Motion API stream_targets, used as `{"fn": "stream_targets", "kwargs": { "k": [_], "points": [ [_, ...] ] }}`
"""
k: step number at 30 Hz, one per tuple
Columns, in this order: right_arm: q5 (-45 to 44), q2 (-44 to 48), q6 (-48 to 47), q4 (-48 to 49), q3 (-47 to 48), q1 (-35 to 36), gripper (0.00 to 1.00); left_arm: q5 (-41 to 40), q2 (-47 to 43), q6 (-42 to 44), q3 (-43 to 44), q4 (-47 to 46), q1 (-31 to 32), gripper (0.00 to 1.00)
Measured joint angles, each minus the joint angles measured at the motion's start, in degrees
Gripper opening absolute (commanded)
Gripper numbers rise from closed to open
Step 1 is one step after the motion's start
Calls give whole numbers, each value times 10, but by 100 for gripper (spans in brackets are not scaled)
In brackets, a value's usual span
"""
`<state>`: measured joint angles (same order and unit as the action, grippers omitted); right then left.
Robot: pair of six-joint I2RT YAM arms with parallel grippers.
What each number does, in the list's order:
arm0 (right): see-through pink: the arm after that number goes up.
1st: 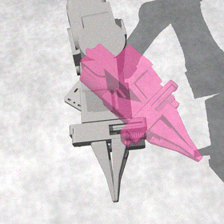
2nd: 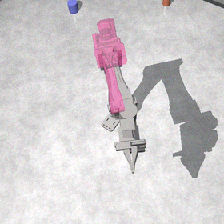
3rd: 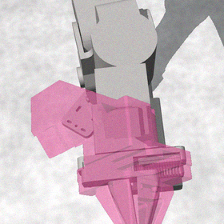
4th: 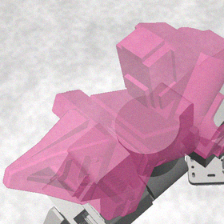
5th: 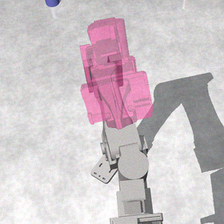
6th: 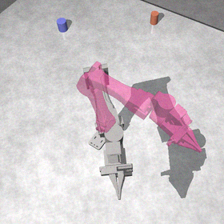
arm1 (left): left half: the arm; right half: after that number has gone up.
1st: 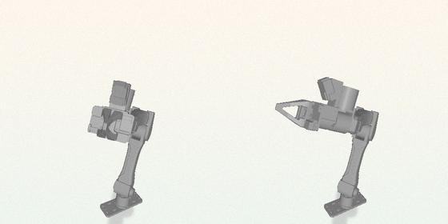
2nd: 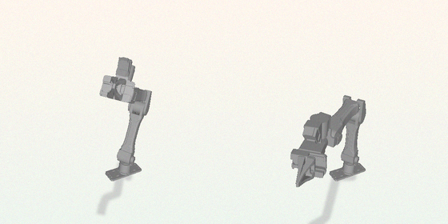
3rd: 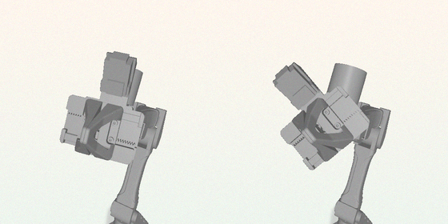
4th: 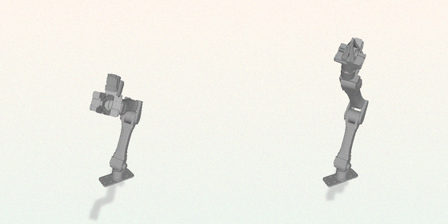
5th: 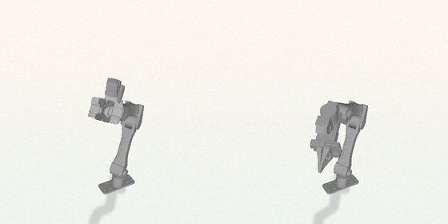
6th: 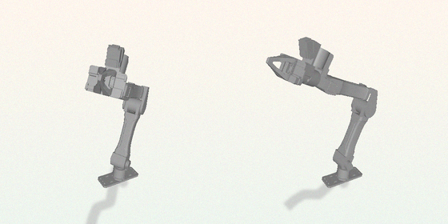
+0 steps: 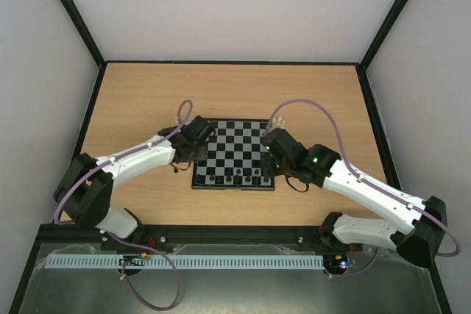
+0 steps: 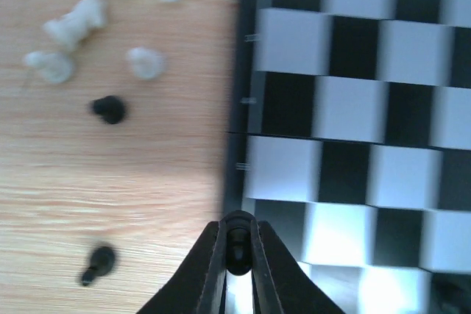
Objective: Set up the chess pieces on the board
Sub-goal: Pick up the chess piece at the center of the board, then place the chess piece on the chessboard.
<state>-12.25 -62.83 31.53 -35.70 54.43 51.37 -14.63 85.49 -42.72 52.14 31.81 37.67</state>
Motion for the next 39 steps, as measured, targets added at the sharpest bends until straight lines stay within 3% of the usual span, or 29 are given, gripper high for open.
{"fn": "stream_targets", "kwargs": {
  "k": [6,12,34,39],
  "points": [
    [0,1,1,0,0,0,27,3,10,-6,86,37,94,4],
    [0,2,6,-1,0,0,27,10,61,-15,121,43,148,4],
    [-1,20,8,-3,0,0,27,26,152,-27,121,35,172,9],
    [-2,20,8,-3,0,0,27,26,152,-28,121,35,172,14]
  ]
}}
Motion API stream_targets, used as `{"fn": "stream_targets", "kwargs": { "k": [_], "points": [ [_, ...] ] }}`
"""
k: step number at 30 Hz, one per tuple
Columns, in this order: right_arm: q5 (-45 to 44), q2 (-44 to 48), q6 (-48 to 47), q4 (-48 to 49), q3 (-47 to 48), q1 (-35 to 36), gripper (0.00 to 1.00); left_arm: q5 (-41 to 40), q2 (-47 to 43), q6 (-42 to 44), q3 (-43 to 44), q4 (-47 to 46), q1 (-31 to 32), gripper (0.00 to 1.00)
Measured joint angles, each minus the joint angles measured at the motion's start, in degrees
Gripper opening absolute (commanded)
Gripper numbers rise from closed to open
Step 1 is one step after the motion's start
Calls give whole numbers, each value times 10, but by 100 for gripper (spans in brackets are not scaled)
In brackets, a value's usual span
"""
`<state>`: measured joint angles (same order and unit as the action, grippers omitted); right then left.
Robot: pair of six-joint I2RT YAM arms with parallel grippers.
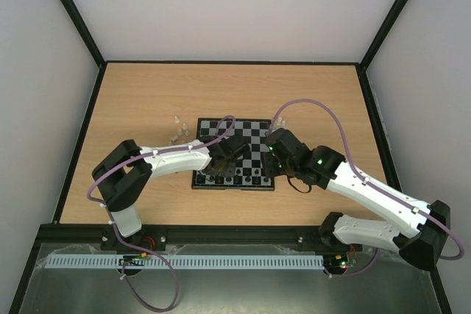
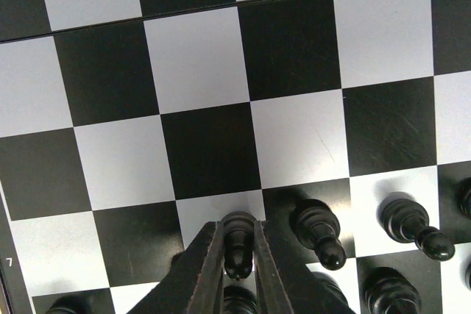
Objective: Set up the chess pieces on the board
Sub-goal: Place the chess piece on the chessboard.
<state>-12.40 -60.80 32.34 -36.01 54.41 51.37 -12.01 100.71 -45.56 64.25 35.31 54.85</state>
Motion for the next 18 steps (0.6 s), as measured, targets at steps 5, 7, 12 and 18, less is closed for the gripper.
{"fn": "stream_targets", "kwargs": {
  "k": [5,7,12,18],
  "points": [
    [0,0,0,0,0,0,27,0,0,-4,0,2,2,18],
    [0,0,0,0,-1,0,27,0,0,-5,0,2,2,20],
    [0,0,0,-1,-2,0,27,-4,-2,-11,0,6,2,28],
    [0,1,0,-1,-2,0,27,-23,-27,-12,20,37,-6,39]
  ]
}}
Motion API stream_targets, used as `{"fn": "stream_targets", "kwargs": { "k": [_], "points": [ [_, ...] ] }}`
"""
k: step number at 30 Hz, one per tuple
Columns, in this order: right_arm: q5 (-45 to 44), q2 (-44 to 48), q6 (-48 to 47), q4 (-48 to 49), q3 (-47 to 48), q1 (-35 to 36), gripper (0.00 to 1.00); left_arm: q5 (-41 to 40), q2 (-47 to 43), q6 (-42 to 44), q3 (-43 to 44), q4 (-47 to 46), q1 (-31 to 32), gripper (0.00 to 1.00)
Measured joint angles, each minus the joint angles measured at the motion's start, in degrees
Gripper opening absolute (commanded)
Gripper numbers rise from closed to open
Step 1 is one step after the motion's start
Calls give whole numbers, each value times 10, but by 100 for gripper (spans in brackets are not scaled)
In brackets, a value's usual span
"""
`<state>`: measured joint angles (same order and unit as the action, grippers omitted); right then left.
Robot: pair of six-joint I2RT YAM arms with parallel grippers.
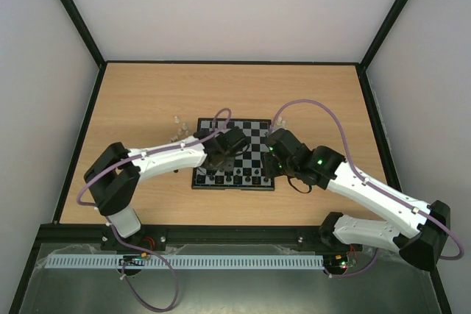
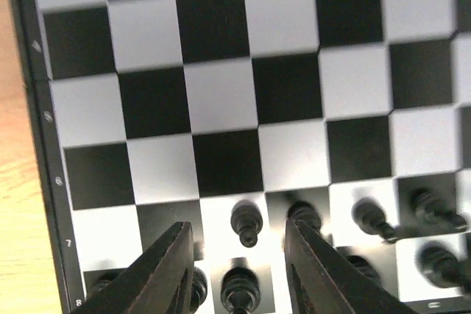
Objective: Set up the chess pieces on the board
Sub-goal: Pick up the chess piece at the center of the board.
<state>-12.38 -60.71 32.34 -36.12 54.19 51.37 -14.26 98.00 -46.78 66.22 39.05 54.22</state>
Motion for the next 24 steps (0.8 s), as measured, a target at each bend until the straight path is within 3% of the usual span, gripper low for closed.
{"fn": "stream_targets", "kwargs": {
  "k": [2,8,17,24],
  "points": [
    [0,0,0,0,0,0,27,-6,-13,5,16,5,-7,44],
    [0,0,0,0,-1,0,27,-19,-73,23,17,6,-78,48],
    [5,0,0,1,-7,0,27,-17,-117,56,-89,-31,-247,46],
    [7,-1,0,1,-7,0,27,-15,-85,76,-102,-69,-287,41]
  ]
}}
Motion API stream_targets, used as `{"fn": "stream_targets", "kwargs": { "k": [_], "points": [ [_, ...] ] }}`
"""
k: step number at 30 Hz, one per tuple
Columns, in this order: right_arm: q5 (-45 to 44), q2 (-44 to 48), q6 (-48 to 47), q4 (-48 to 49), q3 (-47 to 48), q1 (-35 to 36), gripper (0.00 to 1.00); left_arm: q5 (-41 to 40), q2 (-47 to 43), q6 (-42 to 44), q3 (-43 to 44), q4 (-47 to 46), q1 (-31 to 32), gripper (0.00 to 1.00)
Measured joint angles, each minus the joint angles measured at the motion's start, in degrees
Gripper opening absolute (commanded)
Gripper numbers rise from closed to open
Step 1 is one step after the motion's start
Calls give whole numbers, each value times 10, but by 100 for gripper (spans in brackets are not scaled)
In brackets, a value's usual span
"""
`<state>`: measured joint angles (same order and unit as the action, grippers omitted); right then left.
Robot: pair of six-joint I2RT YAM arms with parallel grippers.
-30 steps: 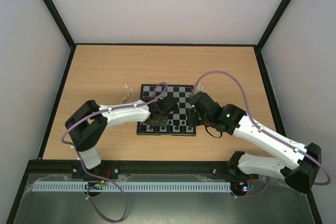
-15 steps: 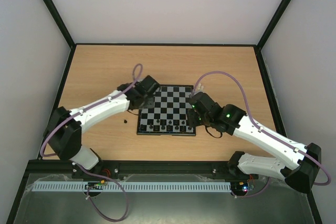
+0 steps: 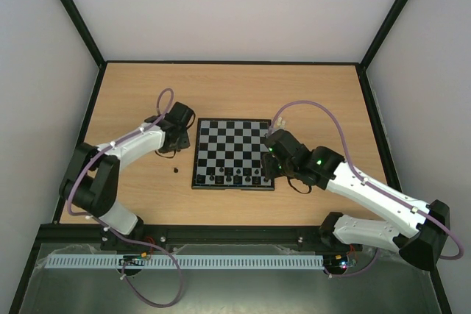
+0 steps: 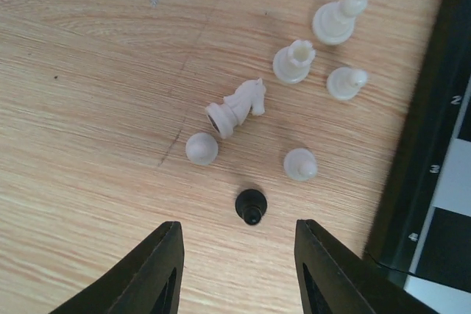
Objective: Set up the chess pieces on the board
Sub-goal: Pick up the chess piece at the center of the board.
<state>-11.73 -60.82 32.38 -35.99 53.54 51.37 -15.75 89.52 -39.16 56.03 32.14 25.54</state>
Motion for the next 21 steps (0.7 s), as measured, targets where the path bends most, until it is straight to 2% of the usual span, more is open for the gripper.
{"fn": "stream_targets", "kwargs": {
  "k": [6,12,18,21],
  "points": [
    [0,0,0,0,-2,0,27,13,40,11,-24,-33,-9,28],
    [0,0,0,2,-7,0,27,21,60,17,-28,-52,-12,20],
    [0,0,0,2,-10,0,27,22,78,20,-23,-63,-15,3],
    [0,0,0,2,-11,0,27,23,78,23,-20,-68,-17,2]
  ]
}}
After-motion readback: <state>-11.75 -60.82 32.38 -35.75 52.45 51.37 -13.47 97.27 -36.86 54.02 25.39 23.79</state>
